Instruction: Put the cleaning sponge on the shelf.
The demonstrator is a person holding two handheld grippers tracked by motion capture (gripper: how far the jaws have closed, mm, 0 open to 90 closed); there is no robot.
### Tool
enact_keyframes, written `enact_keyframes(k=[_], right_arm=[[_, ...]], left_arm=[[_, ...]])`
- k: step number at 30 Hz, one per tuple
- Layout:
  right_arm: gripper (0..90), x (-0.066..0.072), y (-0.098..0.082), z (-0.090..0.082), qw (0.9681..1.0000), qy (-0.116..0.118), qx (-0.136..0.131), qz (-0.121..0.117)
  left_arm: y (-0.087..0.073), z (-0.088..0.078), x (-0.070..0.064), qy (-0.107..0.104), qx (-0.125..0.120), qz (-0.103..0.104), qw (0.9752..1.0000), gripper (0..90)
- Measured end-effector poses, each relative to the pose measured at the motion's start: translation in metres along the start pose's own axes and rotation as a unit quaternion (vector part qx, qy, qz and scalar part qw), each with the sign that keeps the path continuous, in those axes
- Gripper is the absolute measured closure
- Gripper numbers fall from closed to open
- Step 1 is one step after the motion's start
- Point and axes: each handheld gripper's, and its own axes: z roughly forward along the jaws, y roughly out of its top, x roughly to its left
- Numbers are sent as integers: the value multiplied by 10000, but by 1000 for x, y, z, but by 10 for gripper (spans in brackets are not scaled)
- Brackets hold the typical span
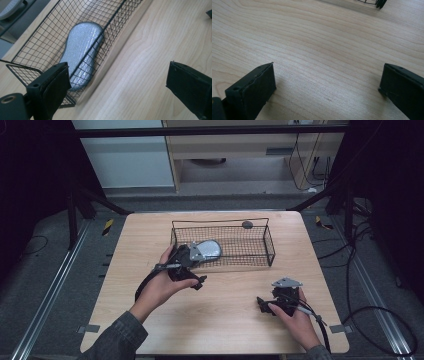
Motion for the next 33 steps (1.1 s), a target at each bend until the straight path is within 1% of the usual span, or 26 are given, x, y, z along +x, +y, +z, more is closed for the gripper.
enact_keyframes(k=[2,3,5,6,8,9,10,12,13,14,15,16,17,18,20,22,24,25,26,27,28,29,30,31,32,33], right_arm=[[4,0,0,0,10000,-1,-2,-9],[4,0,0,0,10000,-2,-4,-7],[4,0,0,0,10000,-2,-2,-10],[4,0,0,0,10000,-1,-5,-5],[4,0,0,0,10000,-7,-3,-16],[4,0,0,0,10000,-8,-2,-8],[4,0,0,0,10000,-5,-3,-14],[4,0,0,0,10000,-5,-3,-13],[4,0,0,0,10000,-16,-2,-18],[4,0,0,0,10000,-13,-5,3],[4,0,0,0,10000,-13,-5,3],[4,0,0,0,10000,-15,0,-12],[4,0,0,0,10000,-15,0,-13],[4,0,0,0,10000,-15,0,-13],[4,0,0,0,10000,-14,1,-13],[4,0,0,0,10000,-8,-4,2],[4,0,0,0,10000,-11,1,-14],[4,0,0,0,10000,-10,0,-11],[4,0,0,0,10000,-10,1,-11],[4,0,0,0,10000,-6,-4,2],[4,0,0,0,10000,-13,0,-15],[4,0,0,0,10000,-13,0,-14],[4,0,0,0,10000,-14,0,-16],[4,0,0,0,10000,-8,-5,-1],[4,0,0,0,10000,-8,-5,-1],[4,0,0,0,10000,-13,-1,-11]], left_arm=[[-6,-2,-2,14,16,-10,10000,44],[-11,-4,-3,20,13,-76,10000,44],[-14,-5,-4,20,-2,-89,10000,47],[-19,-6,-5,25,-27,-170,9998,49],[-22,-7,-6,32,-21,-192,9998,50],[-28,-8,-7,77,19,-191,9998,50],[-28,-8,-7,77,19,-191,9998,49],[-33,-9,-7,49,3,-277,9996,49],[-36,-10,-7,68,12,-294,9995,49],[-42,-13,-7,106,19,-330,9994,48],[-42,-13,-7,106,19,-330,9994,48],[-50,-15,-5,139,14,-388,9991,48],[-54,-16,-4,175,26,-433,9989,48],[-54,-16,-4,175,26,-433,9989,48],[-63,-18,0,216,22,-566,9982,48],[-73,-19,4,243,71,-637,9976,47],[-83,-18,8,279,108,-751,9967,47],[-93,-16,12,288,159,-883,9956,48],[-98,-15,15,281,178,-950,9949,47],[-98,-15,15,281,178,-950,9949,46],[-107,-12,19,290,176,-1086,9935,46],[-107,-12,19,290,176,-1086,9935,45],[-111,-11,22,281,194,-1138,9929,45],[-118,-7,26,334,180,-1256,9914,45],[-118,-7,26,334,180,-1256,9914,45],[-122,-5,29,356,208,-1320,9904,44]])
